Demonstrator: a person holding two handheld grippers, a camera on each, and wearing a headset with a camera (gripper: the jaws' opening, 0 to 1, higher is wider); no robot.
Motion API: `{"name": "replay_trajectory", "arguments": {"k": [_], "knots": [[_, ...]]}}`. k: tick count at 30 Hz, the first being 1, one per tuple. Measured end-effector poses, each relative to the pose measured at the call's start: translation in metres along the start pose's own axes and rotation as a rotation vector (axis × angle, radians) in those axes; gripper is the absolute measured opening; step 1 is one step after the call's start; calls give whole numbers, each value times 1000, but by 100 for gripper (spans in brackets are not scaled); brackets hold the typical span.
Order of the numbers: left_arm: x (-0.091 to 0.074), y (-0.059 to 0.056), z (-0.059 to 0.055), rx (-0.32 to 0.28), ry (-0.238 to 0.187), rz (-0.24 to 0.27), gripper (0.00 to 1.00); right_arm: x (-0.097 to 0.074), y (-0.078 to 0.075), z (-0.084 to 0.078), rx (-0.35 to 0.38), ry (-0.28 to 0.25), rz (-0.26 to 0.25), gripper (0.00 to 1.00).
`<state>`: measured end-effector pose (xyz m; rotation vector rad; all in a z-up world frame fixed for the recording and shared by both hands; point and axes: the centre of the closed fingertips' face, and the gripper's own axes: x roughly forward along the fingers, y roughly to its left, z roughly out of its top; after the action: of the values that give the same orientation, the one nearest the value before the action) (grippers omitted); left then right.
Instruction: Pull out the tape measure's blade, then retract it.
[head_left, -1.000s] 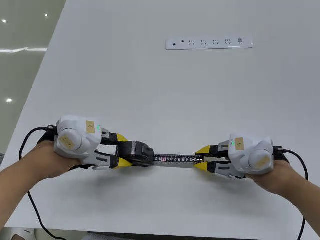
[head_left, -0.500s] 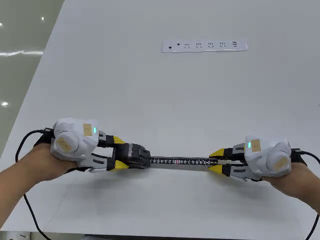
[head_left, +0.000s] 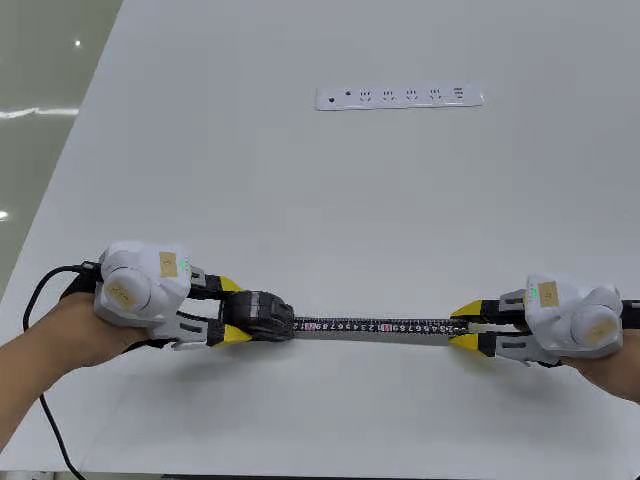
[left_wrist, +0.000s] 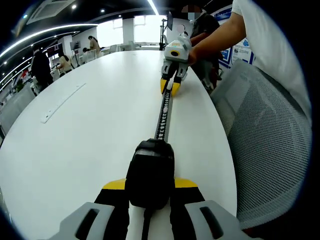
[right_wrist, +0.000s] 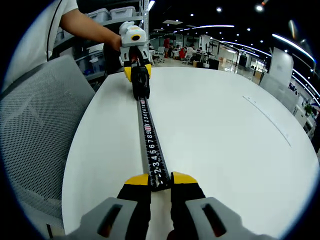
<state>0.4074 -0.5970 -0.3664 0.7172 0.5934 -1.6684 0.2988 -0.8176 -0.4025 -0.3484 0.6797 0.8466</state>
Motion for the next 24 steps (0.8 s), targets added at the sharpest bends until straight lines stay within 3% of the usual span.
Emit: {"name": "replay_trajectory", "arguments": {"k": [24], "knots": [[0, 0, 0, 1, 2, 0, 28, -7, -4, -8, 21, 5, 4, 12]]}}
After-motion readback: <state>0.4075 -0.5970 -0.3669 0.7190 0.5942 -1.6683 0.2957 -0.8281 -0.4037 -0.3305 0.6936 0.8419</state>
